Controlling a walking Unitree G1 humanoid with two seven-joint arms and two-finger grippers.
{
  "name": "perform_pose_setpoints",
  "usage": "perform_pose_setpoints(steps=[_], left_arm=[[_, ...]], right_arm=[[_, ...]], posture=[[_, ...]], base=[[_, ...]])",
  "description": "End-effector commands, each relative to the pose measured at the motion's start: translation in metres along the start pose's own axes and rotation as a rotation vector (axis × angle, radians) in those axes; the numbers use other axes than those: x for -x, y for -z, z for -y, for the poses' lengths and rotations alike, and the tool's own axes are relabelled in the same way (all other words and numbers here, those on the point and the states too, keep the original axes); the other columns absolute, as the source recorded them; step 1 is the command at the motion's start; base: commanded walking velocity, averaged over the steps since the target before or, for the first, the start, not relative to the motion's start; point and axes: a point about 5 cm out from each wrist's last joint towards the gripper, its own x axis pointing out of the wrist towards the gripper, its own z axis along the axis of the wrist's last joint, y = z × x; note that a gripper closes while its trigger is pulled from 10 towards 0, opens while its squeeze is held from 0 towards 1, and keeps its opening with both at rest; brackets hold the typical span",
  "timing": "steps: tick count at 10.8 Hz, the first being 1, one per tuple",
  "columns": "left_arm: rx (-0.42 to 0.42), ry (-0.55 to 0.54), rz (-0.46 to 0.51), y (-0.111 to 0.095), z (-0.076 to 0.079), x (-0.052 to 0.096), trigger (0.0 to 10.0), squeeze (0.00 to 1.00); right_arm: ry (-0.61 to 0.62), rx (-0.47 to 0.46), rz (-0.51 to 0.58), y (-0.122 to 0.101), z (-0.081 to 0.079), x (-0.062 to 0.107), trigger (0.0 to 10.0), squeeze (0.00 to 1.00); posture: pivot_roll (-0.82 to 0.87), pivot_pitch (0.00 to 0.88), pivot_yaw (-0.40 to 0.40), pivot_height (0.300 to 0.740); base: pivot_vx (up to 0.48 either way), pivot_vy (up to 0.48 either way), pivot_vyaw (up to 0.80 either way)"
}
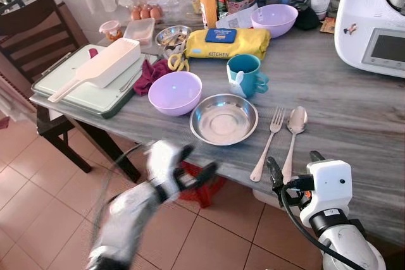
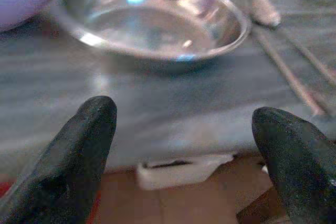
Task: Setting the table
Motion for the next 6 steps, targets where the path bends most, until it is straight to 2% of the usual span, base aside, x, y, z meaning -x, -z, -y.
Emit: perform_pose_setpoints(steps=[1, 2, 3, 6], left_arm=[[-0.020, -0.029, 0.013, -0.006, -0.007, 0.009, 10.0, 0.00], [-0.033, -0.059, 0.036, -0.011, -0.012, 0.019, 10.0, 0.00], [-0.050, -0.111, 0.103, -0.026, -0.013, 0.024, 10.0, 0.00], [-0.071, -0.198, 0.204, -0.048, -0.005, 0.018, 10.0, 0.00]], right_arm=[[-0.024, -0.010, 0.029, -0.006, -0.004, 0.000, 10.0, 1.00], [-0.026, -0.010, 0.033, -0.006, -0.004, -0.001, 10.0, 1.00], [-0.033, -0.013, 0.041, -0.006, -0.005, -0.004, 10.0, 1.00], [-0.020, -0.001, 0.105, -0.014, -0.001, -0.013, 10.0, 1.00]], posture=[[-0.20, 0.120, 0.180, 0.740], [-0.20, 0.116, 0.179, 0.740], [-0.18, 0.110, 0.173, 0.740], [-0.16, 0.085, 0.160, 0.740]], base=[[0.000, 0.000, 0.00], [0.000, 0.000, 0.00], [0.000, 0.000, 0.00], [0.000, 0.000, 0.00]])
